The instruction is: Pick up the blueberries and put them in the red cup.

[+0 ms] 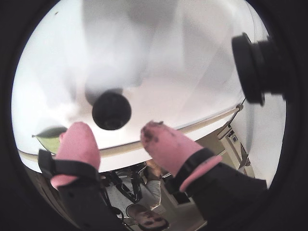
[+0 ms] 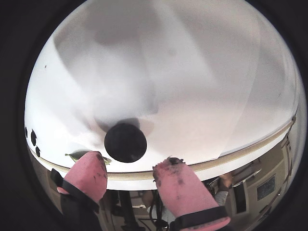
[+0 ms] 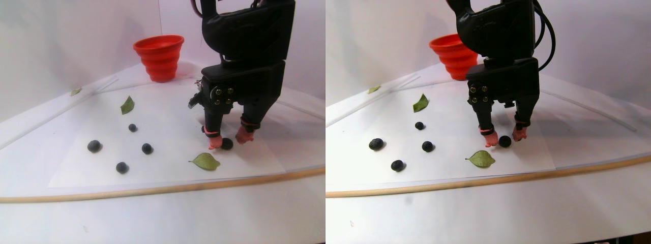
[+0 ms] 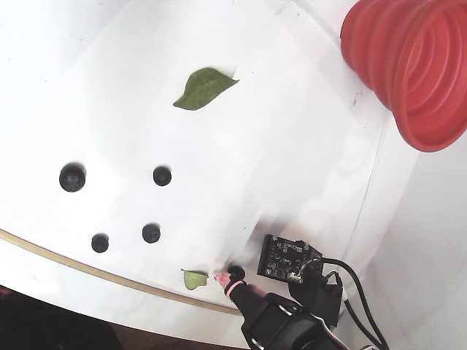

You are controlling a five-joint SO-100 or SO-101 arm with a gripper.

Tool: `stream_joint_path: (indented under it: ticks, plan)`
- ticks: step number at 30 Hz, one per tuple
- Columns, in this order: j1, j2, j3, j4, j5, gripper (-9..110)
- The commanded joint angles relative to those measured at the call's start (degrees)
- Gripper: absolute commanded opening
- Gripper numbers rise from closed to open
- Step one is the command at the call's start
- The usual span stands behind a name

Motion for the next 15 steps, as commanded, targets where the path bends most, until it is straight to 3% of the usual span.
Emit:
stream_joint_path:
  ticks: [1, 15]
  plan:
    - [0.5, -0.4, -0.6, -0.8, 1.0, 20]
    - [-1.4, -3.1, -3.1, -1.7, 3.2, 19]
